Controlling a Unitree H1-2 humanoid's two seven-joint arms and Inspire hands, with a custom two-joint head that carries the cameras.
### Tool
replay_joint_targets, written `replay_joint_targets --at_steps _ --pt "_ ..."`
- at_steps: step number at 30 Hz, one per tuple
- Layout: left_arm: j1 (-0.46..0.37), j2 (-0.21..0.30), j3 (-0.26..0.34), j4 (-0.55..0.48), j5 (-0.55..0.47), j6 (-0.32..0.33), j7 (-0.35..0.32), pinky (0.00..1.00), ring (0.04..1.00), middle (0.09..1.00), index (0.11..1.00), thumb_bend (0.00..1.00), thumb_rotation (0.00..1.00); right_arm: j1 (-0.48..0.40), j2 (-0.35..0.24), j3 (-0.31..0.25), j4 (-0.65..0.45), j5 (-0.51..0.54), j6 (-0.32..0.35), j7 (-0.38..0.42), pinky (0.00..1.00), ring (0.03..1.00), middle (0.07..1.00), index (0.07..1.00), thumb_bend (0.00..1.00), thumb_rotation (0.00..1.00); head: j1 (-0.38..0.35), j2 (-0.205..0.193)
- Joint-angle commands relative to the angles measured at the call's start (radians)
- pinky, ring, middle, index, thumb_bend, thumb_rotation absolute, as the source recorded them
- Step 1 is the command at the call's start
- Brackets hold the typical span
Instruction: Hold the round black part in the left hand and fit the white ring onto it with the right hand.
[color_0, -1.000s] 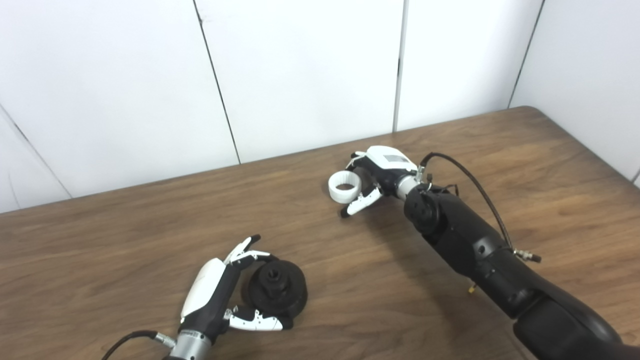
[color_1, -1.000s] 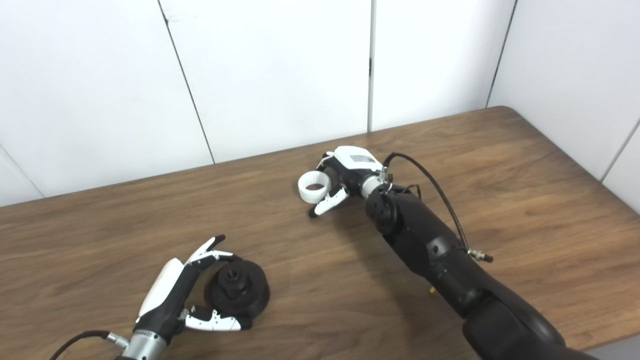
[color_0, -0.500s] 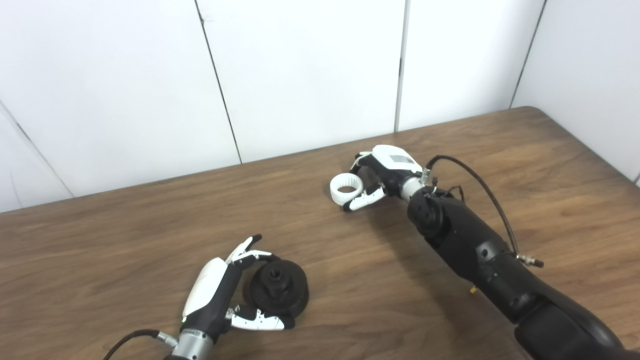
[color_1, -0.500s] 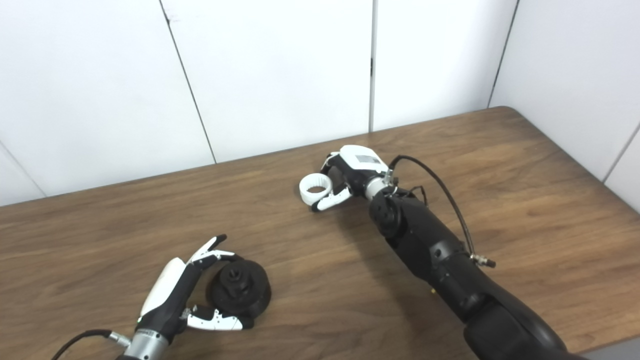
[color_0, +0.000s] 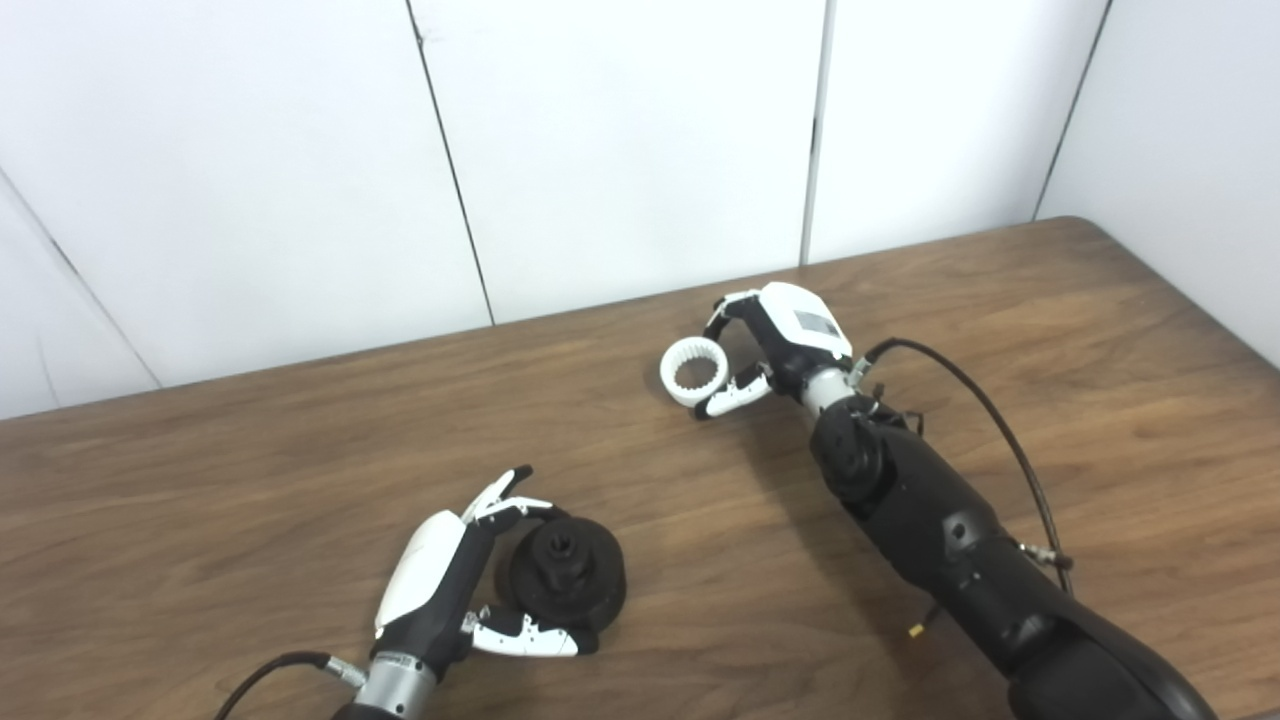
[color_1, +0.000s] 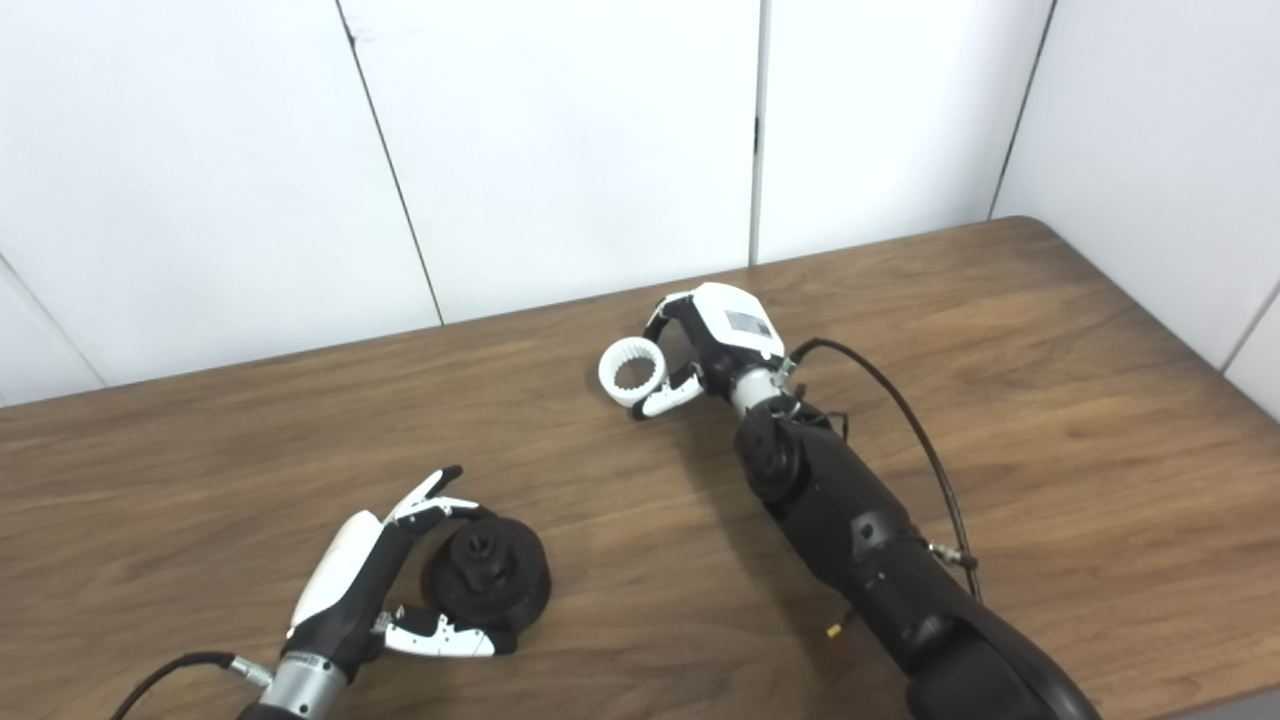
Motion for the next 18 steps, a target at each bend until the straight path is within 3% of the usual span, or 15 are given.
replay_joint_targets --at_steps 1,10,18 --pt "0.008 0.004 -0.009 0.007 -0.003 0.009 -0.022 0.89 0.963 0.964 0.602 0.98 0.24 -0.02 0.001 -0.016 0.005 0.002 -0.023 -0.044 0.92 0.892 0.804 0.484 0.52 0.14 0.0 0.001" --pt "0.006 0.003 -0.007 0.008 -0.008 0.011 -0.026 0.88 0.966 0.968 0.6 0.98 0.25 0.005 0.016 -0.048 -0.006 0.022 -0.058 -0.106 0.93 0.893 0.794 0.483 0.52 0.14 0.005 0.003" --pt "0.003 -0.001 -0.011 0.011 -0.003 0.013 -0.026 0.9 0.968 0.969 0.602 0.98 0.25 0.032 0.01 -0.065 -0.122 0.039 -0.046 -0.074 0.92 0.888 0.793 0.483 0.52 0.14 0.035 0.009"
